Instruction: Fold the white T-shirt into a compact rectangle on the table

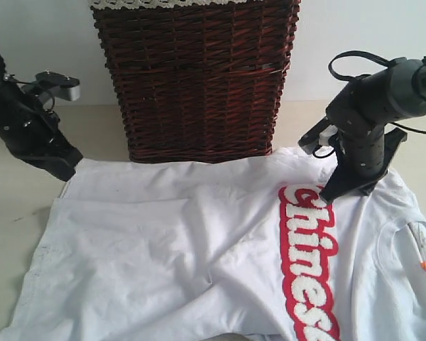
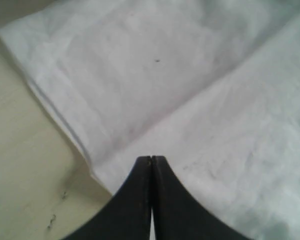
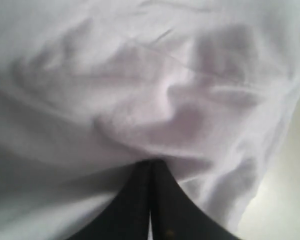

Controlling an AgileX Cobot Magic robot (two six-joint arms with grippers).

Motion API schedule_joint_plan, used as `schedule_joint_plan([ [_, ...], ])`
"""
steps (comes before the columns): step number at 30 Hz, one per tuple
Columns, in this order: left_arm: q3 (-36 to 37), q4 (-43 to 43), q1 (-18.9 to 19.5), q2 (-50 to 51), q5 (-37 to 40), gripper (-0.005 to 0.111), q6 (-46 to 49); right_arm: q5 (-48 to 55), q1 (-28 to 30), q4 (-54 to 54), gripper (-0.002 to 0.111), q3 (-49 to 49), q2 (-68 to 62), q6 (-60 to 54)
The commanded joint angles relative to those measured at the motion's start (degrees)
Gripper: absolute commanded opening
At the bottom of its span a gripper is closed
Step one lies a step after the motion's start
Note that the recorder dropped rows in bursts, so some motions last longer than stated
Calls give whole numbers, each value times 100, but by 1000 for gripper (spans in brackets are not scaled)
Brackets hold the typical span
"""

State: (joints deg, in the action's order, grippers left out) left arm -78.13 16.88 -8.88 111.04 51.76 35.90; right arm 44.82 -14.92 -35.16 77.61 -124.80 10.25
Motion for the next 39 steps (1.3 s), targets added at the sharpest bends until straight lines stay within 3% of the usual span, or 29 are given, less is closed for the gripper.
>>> schedule_joint_plan([
  [1, 13, 936, 203, 295, 440, 0, 1191, -425, 129, 98, 0, 449, -182, -329],
  [3, 13, 1339, 189, 462, 770, 0, 1853, -352, 106, 308, 0, 605, -182, -606],
  [6, 13, 1386, 69, 618, 997, 2, 1980, -191, 95, 977, 9, 750, -88, -1110],
  [10, 84, 1226, -151, 606, 1176, 19, 1933, -28, 95, 1602, 26, 750, 396, -1538],
  [13, 234, 1226, -383, 522, 1189, 27, 1933, 459, 95, 1910, 33, 726, 781, -1685],
  [19, 699, 949, -951, 22, 1400, 29, 1550, 679, 95, 3024, 34, 302, 1534, -2032],
  [25, 1596, -730, -1823, -901, 1693, 29, 252, 520, 95, 3516, 33, -417, 2218, -2171],
  [29, 2355, -1105, -2260, -1361, 1785, 29, -62, 250, 95, 4096, 33, -809, 2592, -2403],
  [35, 3458, -1370, -2574, -1506, 742, 30, -300, 291, 95, 4725, 33, -928, 2867, -2723],
  [39, 3873, -2147, -2601, -1506, -520, 49, -866, 319, 95, 4998, 32, -928, 2877, -2975],
])
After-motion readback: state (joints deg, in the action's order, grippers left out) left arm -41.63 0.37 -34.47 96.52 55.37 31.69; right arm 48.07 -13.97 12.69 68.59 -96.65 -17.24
